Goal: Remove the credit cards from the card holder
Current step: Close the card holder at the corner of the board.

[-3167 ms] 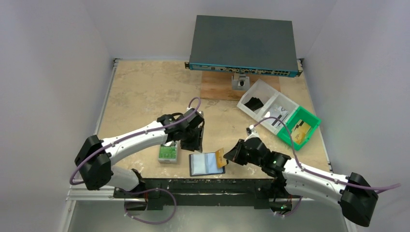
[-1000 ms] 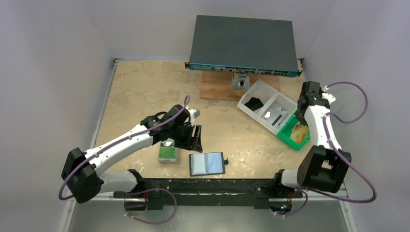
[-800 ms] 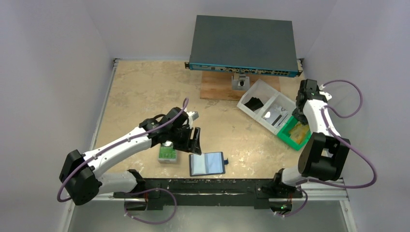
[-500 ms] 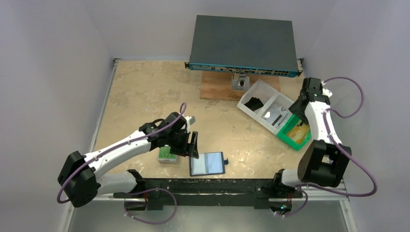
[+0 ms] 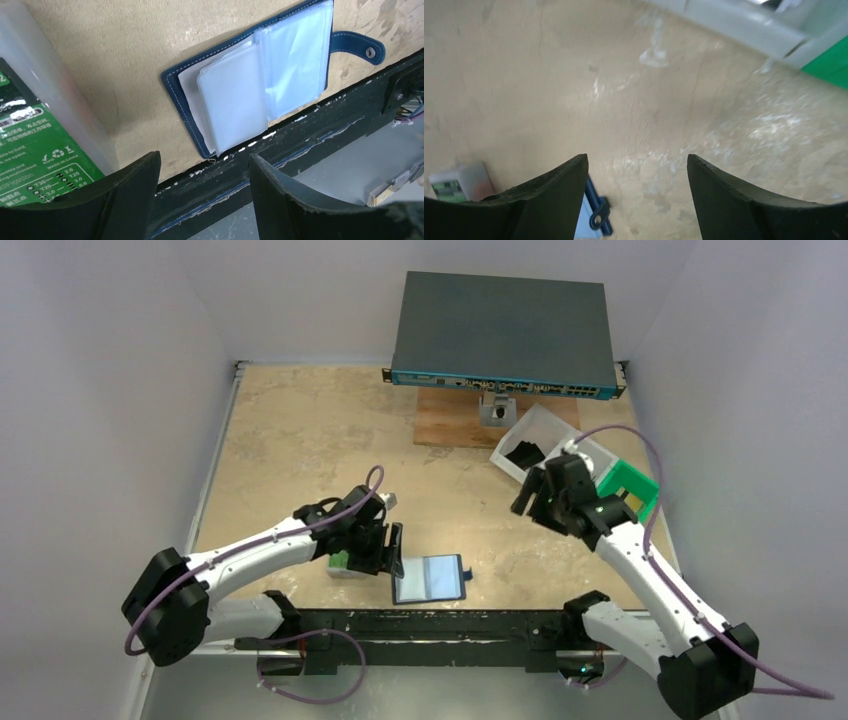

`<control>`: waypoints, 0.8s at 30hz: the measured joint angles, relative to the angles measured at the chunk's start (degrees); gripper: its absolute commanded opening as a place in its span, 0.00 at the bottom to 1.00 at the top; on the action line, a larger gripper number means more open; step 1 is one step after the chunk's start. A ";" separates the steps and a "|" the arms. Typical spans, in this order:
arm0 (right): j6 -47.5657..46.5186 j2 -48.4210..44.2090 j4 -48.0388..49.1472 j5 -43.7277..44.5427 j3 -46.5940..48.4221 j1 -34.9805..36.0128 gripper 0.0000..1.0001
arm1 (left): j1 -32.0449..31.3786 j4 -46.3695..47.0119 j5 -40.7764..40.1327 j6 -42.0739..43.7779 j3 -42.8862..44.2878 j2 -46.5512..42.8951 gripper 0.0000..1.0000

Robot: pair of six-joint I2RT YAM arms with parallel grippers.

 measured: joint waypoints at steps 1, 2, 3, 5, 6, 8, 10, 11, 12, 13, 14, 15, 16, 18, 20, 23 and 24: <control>1.33 -0.61 0.55 -0.46 -1.57 2.86 0.74 | -0.09 0.46 -0.04 -0.33 -0.04 0.37 0.61; 2.95 -1.07 1.09 -0.94 -3.37 6.62 0.75 | -0.31 1.01 -0.24 -0.79 -0.04 0.90 0.58; 4.55 -1.18 1.90 -1.29 -4.85 10.43 0.77 | -0.42 1.42 -0.35 -0.92 -0.04 1.38 0.57; 7.34 -0.39 3.30 -1.49 -6.58 17.94 0.77 | -1.01 2.16 -0.92 -1.53 -0.04 2.93 0.53; 8.68 0.46 4.20 -1.51 -7.02 21.55 0.77 | -1.33 2.40 -1.36 -1.97 -0.04 3.76 0.50; 10.78 2.10 6.29 -1.49 -7.50 27.41 0.75 | -1.92 2.62 -2.25 -2.80 -0.04 5.25 0.47; 12.57 3.91 8.92 -1.53 -8.26 32.09 0.74 | -2.29 2.75 -3.26 -3.37 -0.02 6.51 0.45; 13.40 4.81 10.03 -1.51 -8.79 33.79 0.72 | -2.43 2.73 -3.72 -3.78 0.00 7.10 0.44; 14.01 5.73 10.84 -1.46 -9.31 34.86 0.70 | -2.64 2.75 -4.17 -4.09 0.04 7.80 0.43; 14.56 6.64 11.43 -1.44 -9.79 35.56 0.68 | -2.71 2.80 -4.42 -4.31 0.07 8.26 0.43; 14.86 7.37 11.76 -1.42 -10.16 35.98 0.65 | -2.91 2.86 -4.72 -4.44 0.13 8.81 0.42; 15.34 8.33 12.26 -1.40 -10.62 36.46 0.60 | -3.06 2.99 -5.03 -4.63 0.24 9.40 0.42; 15.54 8.90 12.68 -1.36 -10.97 36.70 0.58 | -3.23 3.13 -5.16 -4.79 0.35 9.84 0.41; 15.96 9.77 13.46 -1.31 -11.93 37.00 0.52 | -3.74 3.48 -5.55 -5.18 0.63 10.86 0.38; 16.31 9.88 14.40 -1.33 -13.00 37.05 0.41 | -4.17 3.61 -5.88 -5.49 0.90 11.65 0.35; 16.81 9.94 15.78 -1.53 -14.69 37.07 0.31 | -4.85 3.69 -6.49 -5.97 1.46 12.96 0.28; 16.92 10.12 16.11 -1.55 -15.02 37.07 0.24 | -5.05 3.65 -6.49 -6.12 1.77 13.49 0.26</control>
